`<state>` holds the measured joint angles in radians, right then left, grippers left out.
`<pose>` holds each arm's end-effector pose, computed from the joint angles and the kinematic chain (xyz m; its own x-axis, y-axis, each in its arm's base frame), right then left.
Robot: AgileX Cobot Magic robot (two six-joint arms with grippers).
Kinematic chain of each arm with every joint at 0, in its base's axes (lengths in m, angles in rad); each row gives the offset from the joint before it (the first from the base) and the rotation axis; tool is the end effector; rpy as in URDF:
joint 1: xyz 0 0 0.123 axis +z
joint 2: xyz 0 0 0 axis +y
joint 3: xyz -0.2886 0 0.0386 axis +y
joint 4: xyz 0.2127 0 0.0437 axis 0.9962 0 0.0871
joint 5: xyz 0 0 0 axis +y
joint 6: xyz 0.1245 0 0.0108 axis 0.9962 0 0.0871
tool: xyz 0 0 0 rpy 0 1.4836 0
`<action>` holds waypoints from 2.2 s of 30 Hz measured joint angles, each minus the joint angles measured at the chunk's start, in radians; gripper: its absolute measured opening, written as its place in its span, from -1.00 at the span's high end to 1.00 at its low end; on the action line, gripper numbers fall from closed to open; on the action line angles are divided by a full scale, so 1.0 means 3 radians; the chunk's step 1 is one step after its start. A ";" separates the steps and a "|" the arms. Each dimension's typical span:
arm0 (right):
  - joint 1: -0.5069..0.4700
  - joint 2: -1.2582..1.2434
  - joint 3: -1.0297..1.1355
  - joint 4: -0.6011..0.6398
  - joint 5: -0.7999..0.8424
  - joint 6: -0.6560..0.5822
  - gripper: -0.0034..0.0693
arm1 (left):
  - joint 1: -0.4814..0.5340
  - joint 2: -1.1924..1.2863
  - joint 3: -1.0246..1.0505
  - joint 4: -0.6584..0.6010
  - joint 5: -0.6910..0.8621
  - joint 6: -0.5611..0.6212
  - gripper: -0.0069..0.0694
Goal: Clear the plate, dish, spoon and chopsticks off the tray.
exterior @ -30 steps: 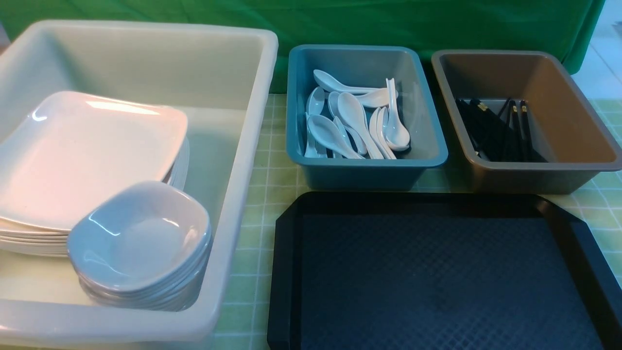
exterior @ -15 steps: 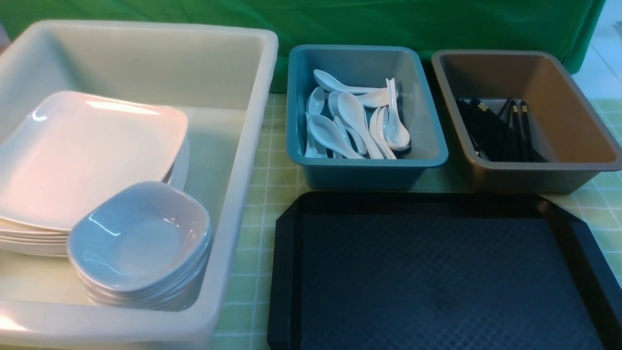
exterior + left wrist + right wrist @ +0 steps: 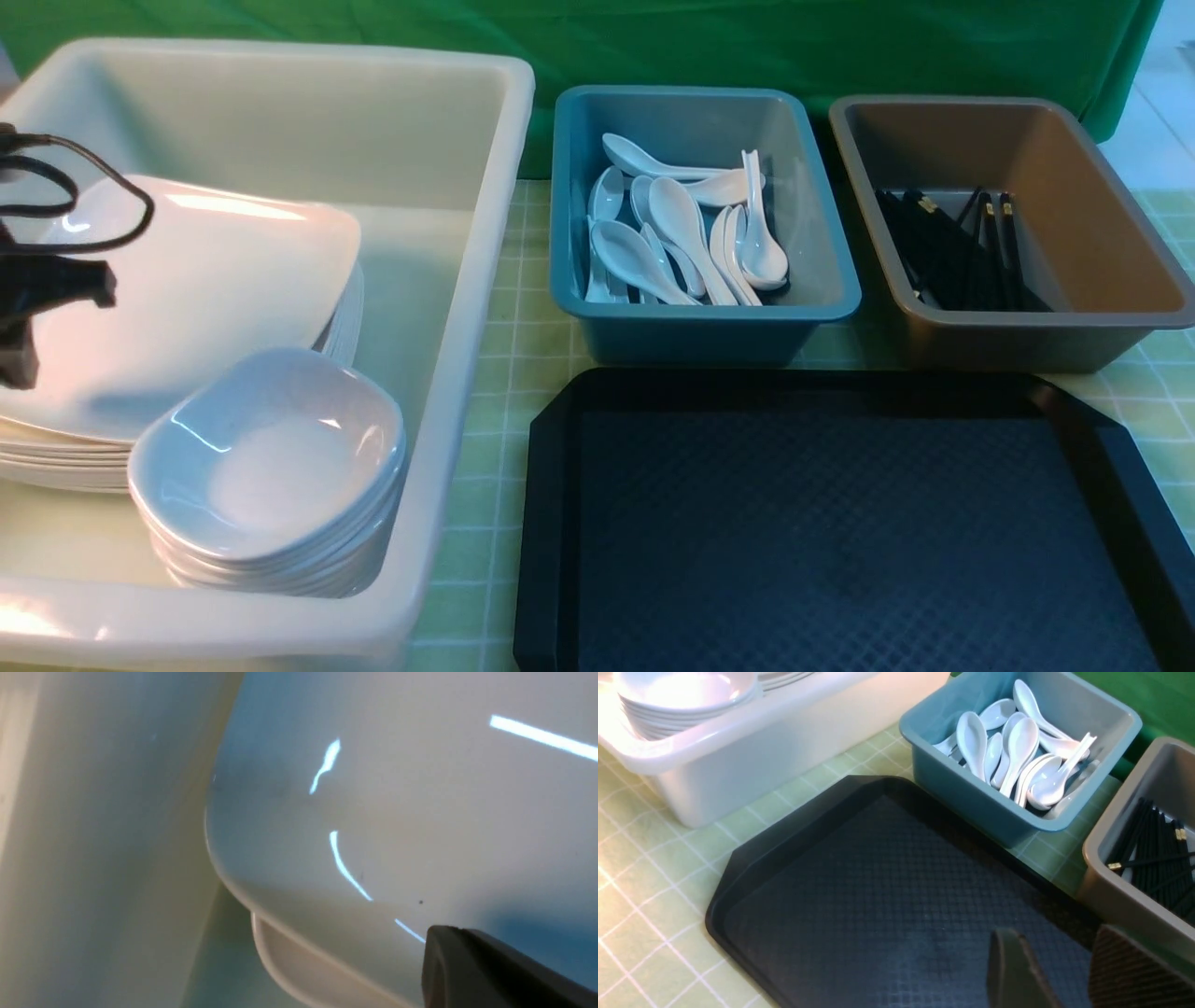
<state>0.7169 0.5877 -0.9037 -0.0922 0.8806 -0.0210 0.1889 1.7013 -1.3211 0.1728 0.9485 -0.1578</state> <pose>0.0666 0.0463 0.3657 -0.2954 -0.3630 -0.8837 -0.6334 0.7669 -0.1033 0.3212 0.0792 0.2489 -0.9126 -0.2313 -0.3370 -0.2831 0.9524 0.1131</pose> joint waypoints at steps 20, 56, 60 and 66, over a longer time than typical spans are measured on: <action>0.0000 0.0000 0.0066 0.0000 -0.0012 0.0010 0.25 | 0.0000 0.0151 -0.0058 -0.0274 0.0656 0.0070 0.86; 0.0000 0.0000 0.0052 -0.0062 0.0374 0.0017 0.80 | 0.0000 -0.0831 0.0098 -0.0629 0.0435 0.0355 0.86; 0.0000 -0.0008 -0.0344 -0.0323 0.0895 0.0125 0.90 | 0.0000 -0.1228 0.0098 -0.0747 0.0447 0.0483 0.86; 0.0000 -0.0404 -0.0466 -0.0388 0.1057 0.0175 0.90 | 0.0000 -0.1500 0.0101 -0.0903 0.0455 0.0526 0.86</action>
<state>0.7169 0.4665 -1.0435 -0.2087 1.1978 0.0315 0.1889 1.2512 -1.2909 -0.0981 1.0849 0.0000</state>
